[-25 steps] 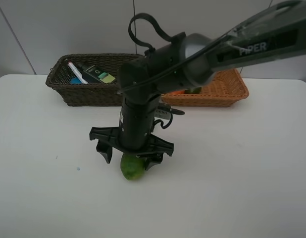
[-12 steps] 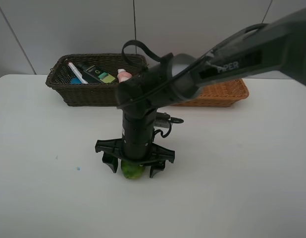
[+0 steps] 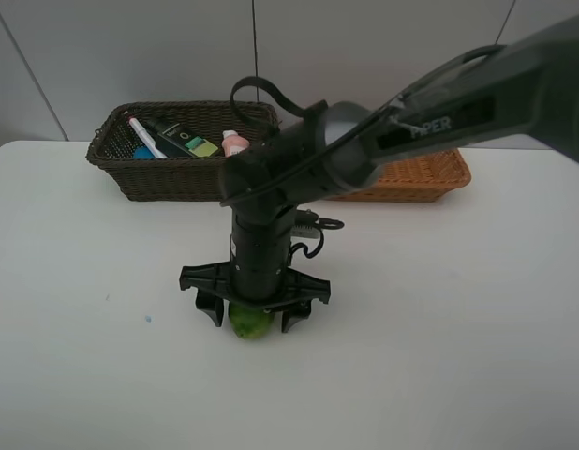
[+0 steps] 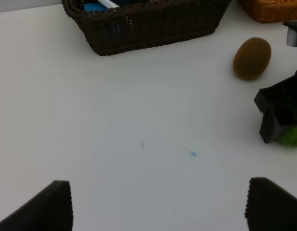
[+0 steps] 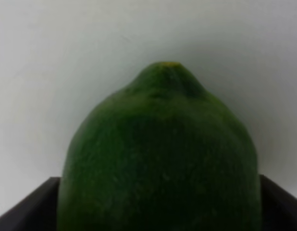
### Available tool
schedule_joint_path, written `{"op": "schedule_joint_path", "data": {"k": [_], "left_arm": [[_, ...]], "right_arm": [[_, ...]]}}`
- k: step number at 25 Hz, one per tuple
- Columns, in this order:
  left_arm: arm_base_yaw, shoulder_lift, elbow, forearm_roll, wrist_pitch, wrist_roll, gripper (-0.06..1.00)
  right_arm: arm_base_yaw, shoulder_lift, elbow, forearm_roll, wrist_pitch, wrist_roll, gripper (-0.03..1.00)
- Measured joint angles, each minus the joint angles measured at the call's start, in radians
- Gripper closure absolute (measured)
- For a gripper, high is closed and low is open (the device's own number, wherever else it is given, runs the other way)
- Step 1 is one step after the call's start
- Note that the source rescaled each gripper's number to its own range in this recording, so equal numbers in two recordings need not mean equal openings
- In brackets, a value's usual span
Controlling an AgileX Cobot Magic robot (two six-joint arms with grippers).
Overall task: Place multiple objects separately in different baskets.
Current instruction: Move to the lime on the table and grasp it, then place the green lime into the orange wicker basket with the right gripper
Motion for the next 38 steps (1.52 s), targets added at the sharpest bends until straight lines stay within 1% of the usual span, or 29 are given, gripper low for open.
{"op": "schedule_joint_path", "data": {"k": [2,3,9,12,16,20,23,26,30,33,38], "left_arm": [[0.0,0.0,0.0,0.0,0.0,0.0,-0.02],[0.0,0.0,0.0,0.0,0.0,0.0,-0.02],[0.0,0.0,0.0,0.0,0.0,0.0,-0.02],[0.0,0.0,0.0,0.0,0.0,0.0,-0.02],[0.0,0.0,0.0,0.0,0.0,0.0,-0.02],[0.0,0.0,0.0,0.0,0.0,0.0,-0.02],[0.0,0.0,0.0,0.0,0.0,0.0,-0.02],[0.0,0.0,0.0,0.0,0.0,0.0,-0.02],[0.0,0.0,0.0,0.0,0.0,0.0,-0.02],[0.0,0.0,0.0,0.0,0.0,0.0,-0.02],[0.0,0.0,0.0,0.0,0.0,0.0,-0.02]], "right_arm": [[0.0,0.0,0.0,0.0,0.0,0.0,0.35],[0.0,0.0,0.0,0.0,0.0,0.0,0.39],[0.0,0.0,0.0,0.0,0.0,0.0,0.39],[0.0,-0.006,0.0,0.0,0.031,-0.021,0.39],[0.0,-0.08,0.005,0.0,0.111,-0.11,0.39],[0.0,-0.192,0.005,-0.006,0.14,-0.198,0.39],[-0.024,-0.279,0.005,-0.02,0.16,-0.264,0.39],[-0.116,-0.342,0.005,-0.036,0.183,-0.334,0.39],[-0.315,-0.366,-0.003,-0.056,0.181,-0.458,0.39],[-0.453,-0.363,-0.024,-0.057,0.141,-0.566,0.39],[-0.655,-0.33,-0.062,-0.057,0.04,-0.68,0.39]]}}
